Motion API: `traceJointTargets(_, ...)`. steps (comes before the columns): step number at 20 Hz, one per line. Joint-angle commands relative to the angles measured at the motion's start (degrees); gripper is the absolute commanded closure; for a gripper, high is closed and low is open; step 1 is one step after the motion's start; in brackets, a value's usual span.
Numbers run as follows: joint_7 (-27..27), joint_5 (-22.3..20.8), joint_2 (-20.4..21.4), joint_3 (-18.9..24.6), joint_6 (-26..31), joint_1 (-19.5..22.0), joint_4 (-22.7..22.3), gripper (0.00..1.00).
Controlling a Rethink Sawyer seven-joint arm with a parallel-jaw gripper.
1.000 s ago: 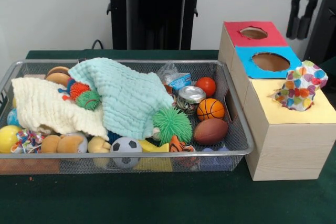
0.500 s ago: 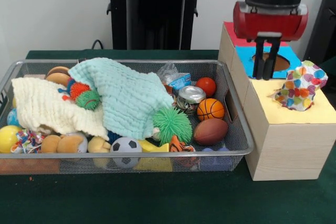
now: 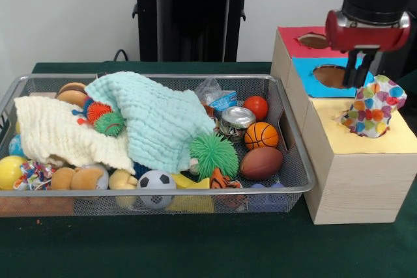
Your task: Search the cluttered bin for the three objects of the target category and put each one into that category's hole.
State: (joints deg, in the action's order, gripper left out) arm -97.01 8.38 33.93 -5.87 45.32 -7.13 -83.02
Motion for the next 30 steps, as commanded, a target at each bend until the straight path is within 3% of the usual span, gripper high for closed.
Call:
traceJointTargets(1, -10.24, -0.77, 0.08, 0.95, 6.68, -0.86, 0.39, 1.0)
traceJointTargets(4, -9.22, -0.42, -1.59, 2.04, 1.24, -0.07, -1.19, 1.0)
traceJointTargets(7, -7.47, -1.65, -7.92, 4.15, -11.5, 1.97, -1.39, 1.0)
traceJointTargets(10, -8.08, -2.96, -12.07, 3.6, -17.61, 2.07, 0.45, 1.0)
traceJointTargets(17, -7.98, -1.29, -12.74, 3.24, -20.99, 1.76, 0.45, 1.0)
traceJointTargets(21, -8.26, -0.52, -11.48, 2.58, -19.76, 1.19, -0.06, 1.0)
traceJointTargets(28, -10.46, 1.18, -16.1, 4.22, -22.96, 2.09, -0.8, 1.0)
traceJointTargets(30, -10.83, 1.32, -15.18, 3.31, -21.53, 1.33, -0.94, 1.0)
